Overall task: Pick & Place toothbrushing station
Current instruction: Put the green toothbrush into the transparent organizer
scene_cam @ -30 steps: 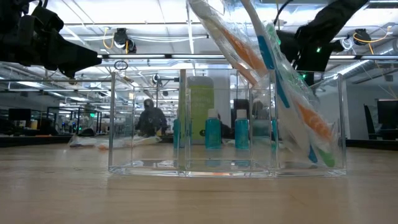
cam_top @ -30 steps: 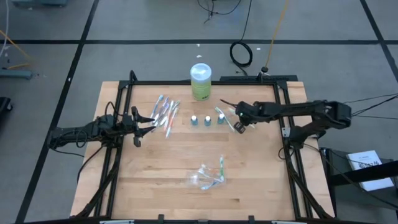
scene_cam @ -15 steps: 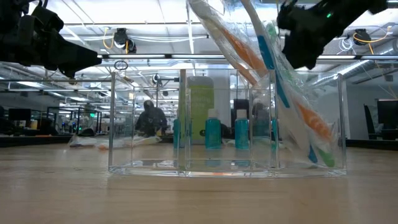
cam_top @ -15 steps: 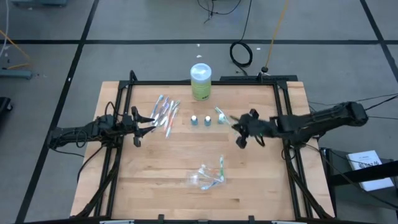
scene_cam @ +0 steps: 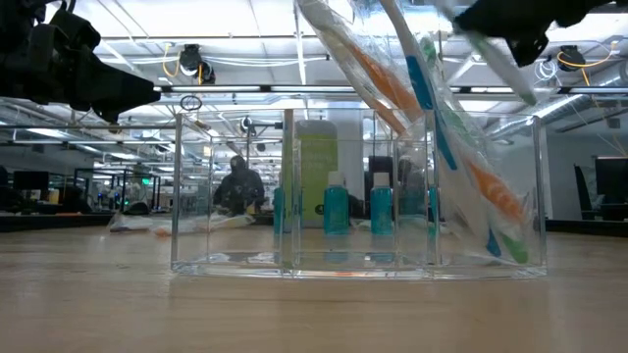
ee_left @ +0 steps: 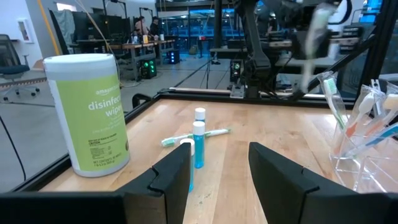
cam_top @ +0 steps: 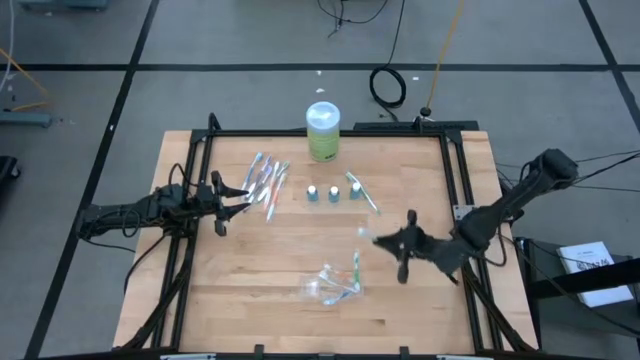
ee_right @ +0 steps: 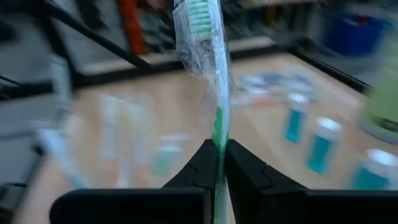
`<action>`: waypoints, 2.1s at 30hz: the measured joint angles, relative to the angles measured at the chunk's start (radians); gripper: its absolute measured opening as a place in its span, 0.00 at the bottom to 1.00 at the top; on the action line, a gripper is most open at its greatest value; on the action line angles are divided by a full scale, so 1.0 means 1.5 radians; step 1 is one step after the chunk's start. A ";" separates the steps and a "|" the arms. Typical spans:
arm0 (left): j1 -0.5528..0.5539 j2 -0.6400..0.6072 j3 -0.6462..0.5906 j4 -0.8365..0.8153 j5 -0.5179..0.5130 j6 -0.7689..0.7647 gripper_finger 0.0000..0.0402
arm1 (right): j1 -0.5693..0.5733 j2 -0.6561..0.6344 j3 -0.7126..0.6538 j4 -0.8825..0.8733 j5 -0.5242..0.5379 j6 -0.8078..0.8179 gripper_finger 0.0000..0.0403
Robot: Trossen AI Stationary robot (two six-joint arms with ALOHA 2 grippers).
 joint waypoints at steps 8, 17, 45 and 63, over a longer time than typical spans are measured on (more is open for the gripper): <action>0.000 0.000 0.000 0.000 0.000 0.000 0.41 | 0.068 0.101 -0.091 0.366 -0.008 -0.113 0.03; 0.000 0.000 0.000 0.000 0.000 0.000 0.41 | 0.065 0.267 -0.067 0.653 -0.175 -0.198 0.03; 0.000 0.000 0.000 0.000 0.000 0.000 0.41 | -0.017 0.459 0.061 0.654 -0.232 -0.225 0.03; 0.000 0.000 0.000 0.000 0.000 0.000 0.41 | 0.053 0.459 0.026 0.656 -0.066 -0.180 0.03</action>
